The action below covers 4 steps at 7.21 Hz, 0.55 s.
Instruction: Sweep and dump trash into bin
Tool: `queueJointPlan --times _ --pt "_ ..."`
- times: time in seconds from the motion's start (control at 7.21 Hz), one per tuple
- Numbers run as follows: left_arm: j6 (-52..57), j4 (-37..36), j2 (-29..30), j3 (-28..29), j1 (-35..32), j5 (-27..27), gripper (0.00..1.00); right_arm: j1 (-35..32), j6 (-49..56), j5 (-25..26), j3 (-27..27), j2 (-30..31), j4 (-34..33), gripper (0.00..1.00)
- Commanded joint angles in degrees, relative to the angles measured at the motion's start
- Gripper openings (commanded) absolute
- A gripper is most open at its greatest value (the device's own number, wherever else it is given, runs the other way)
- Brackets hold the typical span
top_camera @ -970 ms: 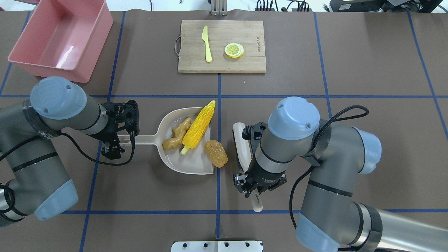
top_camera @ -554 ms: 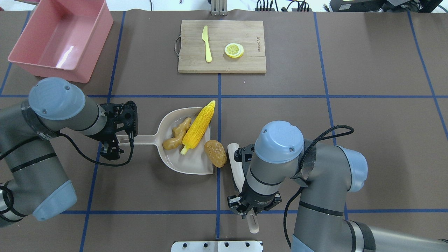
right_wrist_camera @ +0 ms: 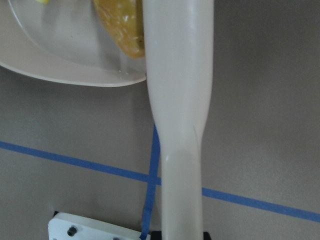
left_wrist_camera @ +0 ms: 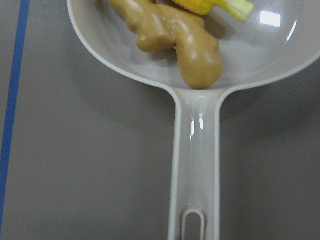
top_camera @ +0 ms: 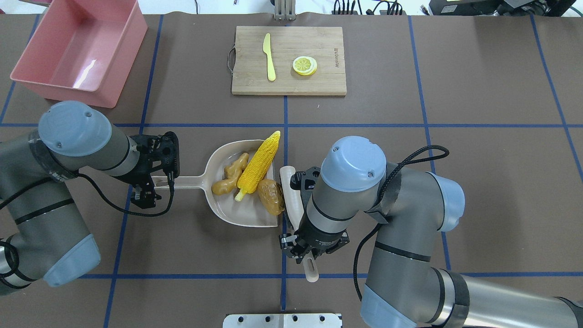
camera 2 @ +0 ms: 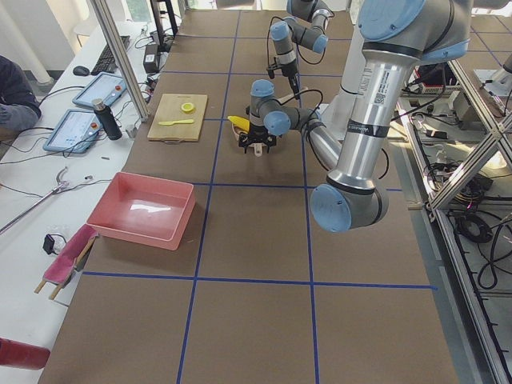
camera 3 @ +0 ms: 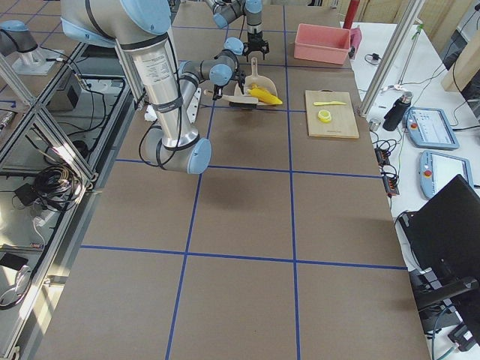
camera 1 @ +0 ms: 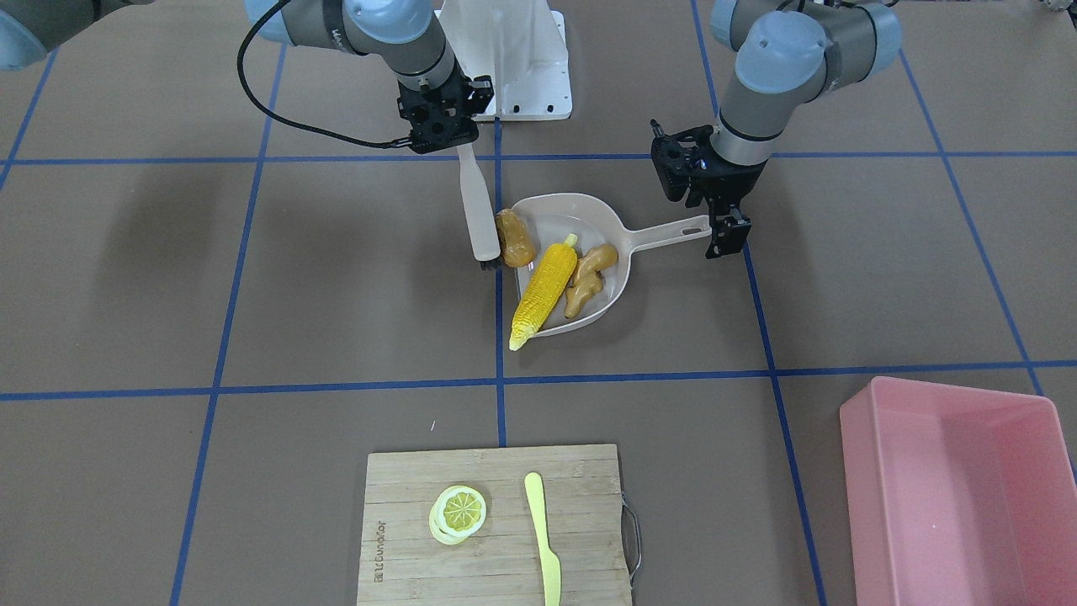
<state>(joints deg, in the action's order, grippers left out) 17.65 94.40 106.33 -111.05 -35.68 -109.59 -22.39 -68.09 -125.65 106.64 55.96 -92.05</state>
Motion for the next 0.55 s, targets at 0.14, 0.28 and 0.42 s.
queueJointPlan --times 0.14,0.28,0.42 --pt "0.10 0.17 0.10 0.57 0.00 -0.01 0.98 -0.38 -0.11 0.05 -2.58 -1.12 2.05 0.00" --pt "0.10 0.17 0.10 0.57 0.00 -0.01 0.98 -0.38 -0.11 0.05 -2.67 -1.47 2.49 0.00" --pt "0.19 0.17 0.10 0.92 0.00 -0.01 0.98 -0.29 -1.07 0.05 -4.76 -2.17 5.54 0.00"
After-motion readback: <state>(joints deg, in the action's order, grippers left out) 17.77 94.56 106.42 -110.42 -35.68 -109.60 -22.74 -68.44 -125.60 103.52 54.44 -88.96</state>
